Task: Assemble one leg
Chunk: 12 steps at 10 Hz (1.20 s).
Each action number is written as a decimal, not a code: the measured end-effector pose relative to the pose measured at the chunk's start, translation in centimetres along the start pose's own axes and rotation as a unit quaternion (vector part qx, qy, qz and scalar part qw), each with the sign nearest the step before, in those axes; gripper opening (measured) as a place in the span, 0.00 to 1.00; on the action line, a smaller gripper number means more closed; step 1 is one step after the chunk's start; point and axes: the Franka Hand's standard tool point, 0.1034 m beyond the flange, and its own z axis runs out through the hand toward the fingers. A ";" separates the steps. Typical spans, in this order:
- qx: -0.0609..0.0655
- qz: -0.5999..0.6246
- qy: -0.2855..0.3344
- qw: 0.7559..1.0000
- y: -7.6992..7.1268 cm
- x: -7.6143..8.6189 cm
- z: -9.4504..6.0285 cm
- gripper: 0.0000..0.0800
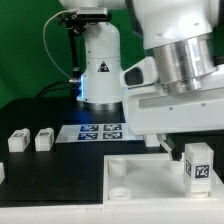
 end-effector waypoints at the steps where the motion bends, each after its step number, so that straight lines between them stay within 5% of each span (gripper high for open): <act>1: -0.013 -0.095 0.002 0.995 -0.2 -0.3 0.2 0.81; 3: -0.020 -0.209 0.000 0.978 0.1 -0.4 0.7 0.81; 5: -0.020 -0.181 0.000 0.983 0.0 -0.5 0.7 0.81; 7: -0.023 -0.109 0.000 0.994 0.5 -0.4 0.8 0.40; 8: -0.023 -0.053 0.001 0.998 0.8 -0.3 0.8 0.38; 10: -0.013 0.049 0.001 0.999 1.0 0.0 0.7 0.38; 12: 0.008 0.237 0.013 0.971 1.3 -0.3 0.7 0.38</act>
Offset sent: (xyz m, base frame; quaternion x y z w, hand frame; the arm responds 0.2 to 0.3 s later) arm 0.0000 0.0000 0.0000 0.0000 0.0000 0.0000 1.0000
